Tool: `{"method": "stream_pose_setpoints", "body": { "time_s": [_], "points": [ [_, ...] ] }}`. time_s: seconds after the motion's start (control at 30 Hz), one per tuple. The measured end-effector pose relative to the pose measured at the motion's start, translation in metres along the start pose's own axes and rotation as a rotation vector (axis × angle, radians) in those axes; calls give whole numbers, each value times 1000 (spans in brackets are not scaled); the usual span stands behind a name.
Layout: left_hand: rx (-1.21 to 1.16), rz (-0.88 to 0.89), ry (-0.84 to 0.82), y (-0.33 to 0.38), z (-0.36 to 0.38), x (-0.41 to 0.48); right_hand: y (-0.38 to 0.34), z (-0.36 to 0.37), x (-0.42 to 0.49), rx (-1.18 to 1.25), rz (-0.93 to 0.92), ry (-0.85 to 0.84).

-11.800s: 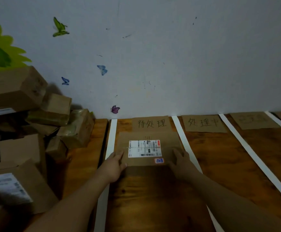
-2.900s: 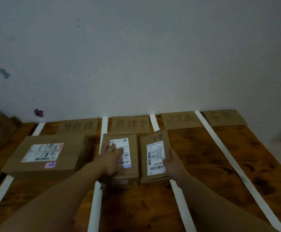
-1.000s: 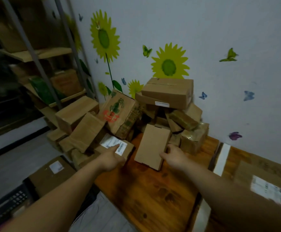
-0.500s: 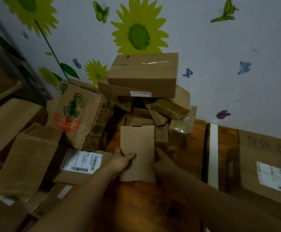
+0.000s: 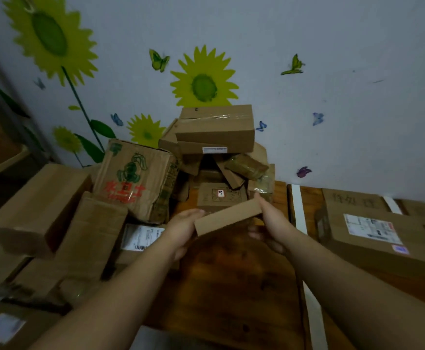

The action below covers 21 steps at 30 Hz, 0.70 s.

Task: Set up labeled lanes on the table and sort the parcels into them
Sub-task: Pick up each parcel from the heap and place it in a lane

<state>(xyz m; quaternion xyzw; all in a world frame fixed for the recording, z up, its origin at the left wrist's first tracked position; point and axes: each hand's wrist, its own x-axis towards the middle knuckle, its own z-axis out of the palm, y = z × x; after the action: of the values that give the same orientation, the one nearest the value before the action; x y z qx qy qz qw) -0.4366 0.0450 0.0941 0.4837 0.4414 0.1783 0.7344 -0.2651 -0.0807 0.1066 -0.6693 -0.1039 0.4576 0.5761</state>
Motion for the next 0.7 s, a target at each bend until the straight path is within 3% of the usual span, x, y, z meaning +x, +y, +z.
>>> {"method": "stream_pose_setpoints", "body": {
  "time_s": [0.17,0.4,0.7],
  "points": [
    [-54,87,77,-5,1,-26,14,-3,-50,18,-103,29],
    [39,255,-112,7,35,-67,10,-38,-109,74,-336,134],
    [111,552,-234,9,174,-124,-22,-160,-196,-24,-610,307]
  ]
}}
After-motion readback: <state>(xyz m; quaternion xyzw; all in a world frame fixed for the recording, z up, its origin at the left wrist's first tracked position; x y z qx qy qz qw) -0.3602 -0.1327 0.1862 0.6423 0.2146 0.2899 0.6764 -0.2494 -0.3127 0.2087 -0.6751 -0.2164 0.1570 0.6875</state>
